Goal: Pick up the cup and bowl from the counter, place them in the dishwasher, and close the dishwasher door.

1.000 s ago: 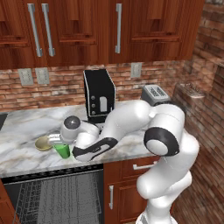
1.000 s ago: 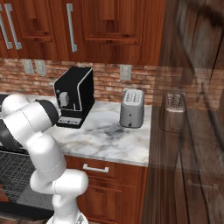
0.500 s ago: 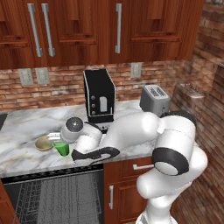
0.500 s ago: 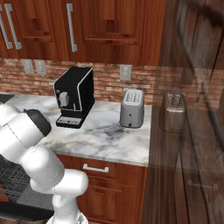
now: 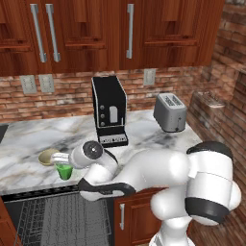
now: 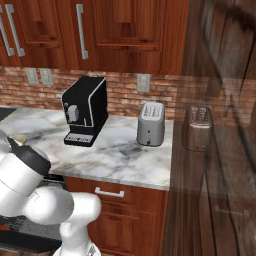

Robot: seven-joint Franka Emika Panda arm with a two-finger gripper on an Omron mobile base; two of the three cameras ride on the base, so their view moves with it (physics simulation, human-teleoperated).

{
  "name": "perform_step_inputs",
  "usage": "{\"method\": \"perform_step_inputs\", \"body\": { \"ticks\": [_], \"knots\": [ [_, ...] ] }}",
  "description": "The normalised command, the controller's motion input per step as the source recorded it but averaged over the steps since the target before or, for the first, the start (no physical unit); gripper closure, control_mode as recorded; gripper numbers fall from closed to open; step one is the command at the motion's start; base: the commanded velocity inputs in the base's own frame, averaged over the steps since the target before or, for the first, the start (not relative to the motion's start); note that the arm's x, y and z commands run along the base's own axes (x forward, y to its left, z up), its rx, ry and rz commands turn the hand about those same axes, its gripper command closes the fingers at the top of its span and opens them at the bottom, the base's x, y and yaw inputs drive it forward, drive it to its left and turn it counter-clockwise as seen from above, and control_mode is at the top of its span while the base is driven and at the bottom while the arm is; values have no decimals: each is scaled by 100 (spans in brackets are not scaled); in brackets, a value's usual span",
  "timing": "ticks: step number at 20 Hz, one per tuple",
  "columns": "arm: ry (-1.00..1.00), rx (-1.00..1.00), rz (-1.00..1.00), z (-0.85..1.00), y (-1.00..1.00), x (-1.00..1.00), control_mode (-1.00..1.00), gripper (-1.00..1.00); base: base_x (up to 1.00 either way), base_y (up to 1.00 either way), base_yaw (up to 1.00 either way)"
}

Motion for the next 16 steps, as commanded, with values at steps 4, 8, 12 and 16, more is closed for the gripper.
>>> {"method": "perform_step_inputs", "body": {
  "ticks": [4, 8, 12, 16],
  "knots": [
    [0, 9, 0, 6, 0, -64, -100, 100, 0, 0, 0],
    [0, 1, 0, 22, 0, -67, -100, 100, 0, 0, 0],
    [0, 0, 0, 38, 0, -61, -100, 100, 0, 0, 0],
    [0, 0, 0, 46, 0, -49, -100, 100, 0, 0, 0]
  ]
}}
